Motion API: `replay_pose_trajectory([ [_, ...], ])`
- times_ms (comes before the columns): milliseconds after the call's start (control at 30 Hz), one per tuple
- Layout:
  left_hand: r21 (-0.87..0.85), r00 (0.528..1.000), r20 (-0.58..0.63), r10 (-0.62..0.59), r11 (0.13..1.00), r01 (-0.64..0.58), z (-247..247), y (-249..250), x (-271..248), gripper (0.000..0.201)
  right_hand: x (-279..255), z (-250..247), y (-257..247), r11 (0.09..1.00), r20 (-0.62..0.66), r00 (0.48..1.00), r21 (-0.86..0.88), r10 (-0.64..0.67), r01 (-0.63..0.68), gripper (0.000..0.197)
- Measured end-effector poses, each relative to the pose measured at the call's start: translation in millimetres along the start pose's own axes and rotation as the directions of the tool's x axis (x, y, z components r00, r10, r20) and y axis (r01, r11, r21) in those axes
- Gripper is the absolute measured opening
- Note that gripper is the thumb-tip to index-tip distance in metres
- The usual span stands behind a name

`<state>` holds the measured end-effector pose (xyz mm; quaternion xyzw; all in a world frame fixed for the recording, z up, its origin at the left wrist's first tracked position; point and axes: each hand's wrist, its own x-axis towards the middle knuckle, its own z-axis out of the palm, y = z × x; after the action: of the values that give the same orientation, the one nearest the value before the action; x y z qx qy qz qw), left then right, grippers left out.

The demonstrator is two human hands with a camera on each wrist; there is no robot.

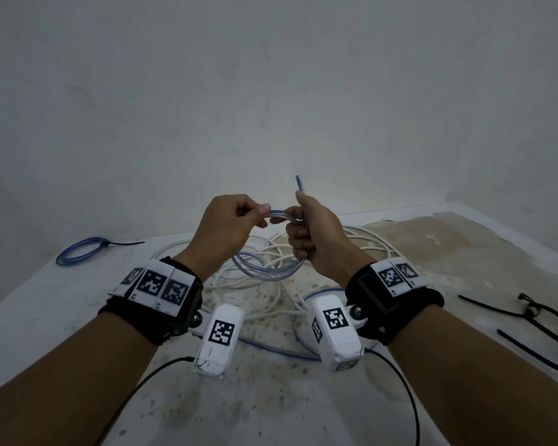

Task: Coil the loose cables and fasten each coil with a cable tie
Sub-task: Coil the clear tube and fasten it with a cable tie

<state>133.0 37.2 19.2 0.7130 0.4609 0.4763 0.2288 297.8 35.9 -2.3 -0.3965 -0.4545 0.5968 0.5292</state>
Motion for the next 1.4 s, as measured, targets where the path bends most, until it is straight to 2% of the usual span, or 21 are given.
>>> replay_pose_trajectory([
  [67, -0.028, 1.000, 0.001, -0.003, 1.000, 0.003, 2, 0, -2, 0.021, -1, -2, 0, 0.999, -0.013, 1.000, -0.035, 0.017, -0.017, 0.075],
  [100, -0.033, 1.000, 0.003, 0.000, 0.999, 0.000, 2, -1, -3, 0.021, -2, -2, 0, 0.998, -0.027, 0.999, -0.058, 0.022, -0.024, 0.072],
  [200, 0.002, 1.000, 0.018, 0.020, 1.000, -0.020, 0, 0, -6, 0.020, -1, 1, 2, 0.990, -0.055, 0.998, -0.134, 0.041, -0.048, 0.046],
  [300, 0.036, 0.999, 0.038, 0.012, 0.999, -0.013, -4, 0, -8, 0.019, 0, 3, 3, 0.987, -0.053, 0.996, -0.143, 0.070, -0.077, 0.039],
  [367, 0.001, 0.999, 0.032, -0.037, 0.999, 0.037, -6, 0, -10, 0.023, 1, 5, 3, 0.987, -0.047, 0.995, -0.132, 0.090, -0.096, 0.035],
  [433, -0.009, 0.992, 0.080, -0.097, 0.995, 0.098, -11, -1, -11, 0.038, 0, 6, 3, 0.988, -0.035, 0.993, -0.110, 0.109, -0.112, 0.031],
  [500, 0.033, 0.978, 0.176, -0.109, 0.994, 0.105, -14, 0, -12, 0.038, 1, 6, 5, 0.986, -0.020, 0.992, -0.105, 0.125, -0.126, 0.030],
  [600, 0.095, 0.971, 0.223, -0.081, 0.994, 0.061, -18, -1, -13, 0.017, 2, 9, 9, 0.983, 0.001, 0.991, -0.127, 0.133, -0.132, 0.030],
  [800, 0.161, 0.994, 0.099, -0.041, 0.987, 0.025, -20, -3, -14, 0.022, 6, 19, 12, 0.984, -0.049, 0.997, -0.166, 0.060, -0.067, 0.034],
  [1000, -0.064, 0.994, 0.014, -0.112, 0.992, 0.113, -5, 5, -12, 0.015, 1, 12, 10, 0.980, -0.117, 0.993, -0.201, -0.034, 0.010, 0.038],
  [1133, -0.103, 0.992, 0.082, -0.100, 0.989, 0.109, 18, 15, -10, 0.014, -10, -15, 9, 0.983, -0.167, 0.985, -0.185, -0.034, 0.002, 0.050],
  [1200, -0.114, 0.986, 0.130, -0.102, 0.987, 0.117, 34, 21, -11, 0.014, -19, -41, 7, 0.970, -0.251, 0.967, -0.243, -0.049, -0.014, 0.054],
  [1267, -0.120, 0.981, 0.165, -0.098, 0.986, 0.119, 51, 27, -12, 0.014, -30, -77, 6, 0.900, -0.361, 0.923, -0.435, -0.135, -0.038, 0.049],
  [1300, -0.124, 0.979, 0.181, -0.092, 0.986, 0.115, 60, 31, -14, 0.014, -37, -98, 3, 0.794, -0.404, 0.891, -0.601, -0.208, -0.087, 0.044],
  [1333, -0.126, 0.977, 0.197, -0.084, 0.986, 0.110, 68, 35, -16, 0.014, -44, -120, 0, 0.629, -0.438, 0.856, -0.755, -0.273, -0.186, 0.039],
  [1367, -0.129, 0.973, 0.217, -0.077, 0.986, 0.107, 76, 40, -18, 0.015, -53, -142, -4, 0.445, -0.472, 0.821, -0.840, -0.321, -0.309, 0.033],
  [1400, -0.133, 0.969, 0.238, -0.073, 0.985, 0.107, 83, 44, -21, 0.015, -64, -162, -9, 0.310, -0.503, 0.787, -0.859, -0.358, -0.408, 0.028],
])
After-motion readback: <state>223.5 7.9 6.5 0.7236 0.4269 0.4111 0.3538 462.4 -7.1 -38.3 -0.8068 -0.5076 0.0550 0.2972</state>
